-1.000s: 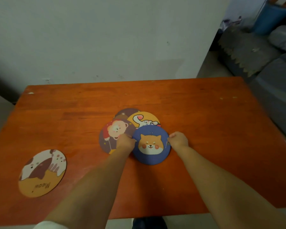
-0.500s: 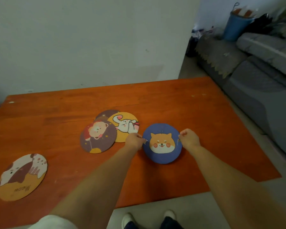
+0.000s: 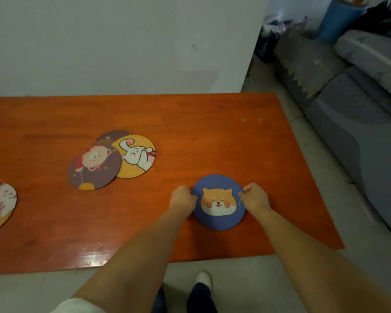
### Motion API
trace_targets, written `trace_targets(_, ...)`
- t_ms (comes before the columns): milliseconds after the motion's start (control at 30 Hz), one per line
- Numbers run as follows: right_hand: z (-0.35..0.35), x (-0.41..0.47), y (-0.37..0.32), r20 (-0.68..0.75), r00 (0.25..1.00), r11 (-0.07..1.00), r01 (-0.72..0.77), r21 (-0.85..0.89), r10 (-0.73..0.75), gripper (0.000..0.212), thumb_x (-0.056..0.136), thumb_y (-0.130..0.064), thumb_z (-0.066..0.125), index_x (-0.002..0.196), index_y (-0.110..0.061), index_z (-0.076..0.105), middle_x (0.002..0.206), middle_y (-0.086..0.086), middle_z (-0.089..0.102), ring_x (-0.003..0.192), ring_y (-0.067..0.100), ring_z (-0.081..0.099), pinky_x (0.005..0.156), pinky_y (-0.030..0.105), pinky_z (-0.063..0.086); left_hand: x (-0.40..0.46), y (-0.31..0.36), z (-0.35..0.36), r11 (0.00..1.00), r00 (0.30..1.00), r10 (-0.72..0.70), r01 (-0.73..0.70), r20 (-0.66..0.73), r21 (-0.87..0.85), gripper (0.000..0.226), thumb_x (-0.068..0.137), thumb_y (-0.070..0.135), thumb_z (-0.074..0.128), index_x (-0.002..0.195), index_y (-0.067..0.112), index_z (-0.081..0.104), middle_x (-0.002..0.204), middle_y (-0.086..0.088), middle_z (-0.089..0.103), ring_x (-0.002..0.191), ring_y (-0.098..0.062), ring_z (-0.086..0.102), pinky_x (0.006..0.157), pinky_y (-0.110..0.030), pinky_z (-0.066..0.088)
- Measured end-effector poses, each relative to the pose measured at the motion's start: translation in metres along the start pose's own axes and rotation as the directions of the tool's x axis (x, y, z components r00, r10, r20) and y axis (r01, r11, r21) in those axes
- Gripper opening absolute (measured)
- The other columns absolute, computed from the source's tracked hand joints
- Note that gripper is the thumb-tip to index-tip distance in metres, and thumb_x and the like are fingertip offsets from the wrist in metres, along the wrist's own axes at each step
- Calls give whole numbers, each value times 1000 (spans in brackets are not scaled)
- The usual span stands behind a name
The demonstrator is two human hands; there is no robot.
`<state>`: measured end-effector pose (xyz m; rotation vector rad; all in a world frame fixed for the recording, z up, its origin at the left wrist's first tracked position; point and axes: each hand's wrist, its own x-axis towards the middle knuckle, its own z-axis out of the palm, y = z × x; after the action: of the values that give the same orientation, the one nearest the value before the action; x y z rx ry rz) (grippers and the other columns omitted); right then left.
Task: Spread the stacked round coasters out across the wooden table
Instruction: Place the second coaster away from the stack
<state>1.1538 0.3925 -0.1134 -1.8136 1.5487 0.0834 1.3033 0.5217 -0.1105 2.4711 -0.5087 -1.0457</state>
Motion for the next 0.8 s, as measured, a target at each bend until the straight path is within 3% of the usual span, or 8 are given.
trace_targets(67, 0, 2, -1, 12, 999, 995, 44, -87, -43, 10, 94, -20, 55, 96, -11, 50, 99, 11, 58, 80, 23, 51, 68, 35, 43, -1, 2, 1, 995, 999, 47, -48, 8, 82, 12, 95, 14, 53, 87, 5, 58, 90, -16, 61, 87, -34, 59, 74, -43, 47)
trace_targets(133, -2, 1, -5, 17, 996, 983, 88, -159, -86, 17, 93, -20, 56, 104, -8, 51, 109, 13, 55, 83, 26, 52, 69, 37, 43, 1, 3, 1, 985, 996, 89, -89, 1, 145, 25, 96, 17, 52, 115, 2, 55, 117, -20, 60, 107, -37, 59, 82, -44, 49)
trace_targets(200, -3, 1, -10, 7, 993, 977, 119, -175, -119, 21, 92, -19, 57, 109, -8, 50, 118, 13, 51, 91, 31, 56, 72, 38, 44, 1, 3, -3, 978, 993, 120, -120, 6, 172, 34, 95, 17, 53, 125, 3, 47, 127, -20, 55, 114, -38, 55, 88, -47, 49)
trace_targets(400, 7, -4, -48, -40, 981, 978, 188, -87, -192, 22, 95, -20, 53, 113, -8, 49, 123, 14, 49, 93, 33, 56, 77, 42, 48, 1, -19, -35, 974, 986, 163, -156, -29, 165, 33, 94, 20, 53, 122, 5, 45, 126, -20, 52, 112, -38, 54, 87, -47, 47)
trace_targets(567, 39, -10, -122, 16, 957, 956, 289, -44, -288, 20, 96, -20, 51, 112, -7, 53, 120, 16, 54, 98, 34, 58, 85, 47, 52, 25, -69, -113, 995, 972, 98, -89, -212, 52, 21, 93, 24, 54, 106, 8, 53, 108, -16, 61, 97, -34, 59, 71, -38, 44)
trace_targets(700, 86, -21, -190, 75, 935, 936, 351, -39, -347, 15, 94, -15, 50, 103, -8, 59, 115, 15, 58, 98, 33, 59, 82, 46, 52, 52, -118, -186, 999, 945, -9, -2, -326, -32, 21, 96, 22, 50, 100, 1, 55, 80, -9, 57, 77, -31, 55, 73, -43, 47)
trace_targets(733, 99, -24, -207, 81, 930, 931, 362, -39, -359, 15, 94, -16, 50, 102, -8, 60, 115, 15, 59, 98, 32, 59, 81, 44, 52, 59, -130, -201, 999, 937, -34, 18, -347, -48, 25, 96, 22, 50, 103, -1, 57, 81, -12, 61, 78, -32, 58, 75, -43, 47)
trace_targets(800, 125, -30, -238, 111, 925, 929, 368, -28, -363, 18, 94, -19, 50, 104, -9, 62, 116, 13, 60, 100, 30, 59, 81, 41, 51, 70, -150, -228, 996, 923, -71, 43, -378, -82, 30, 94, 17, 51, 115, -3, 59, 108, -24, 67, 103, -40, 61, 86, -43, 48)
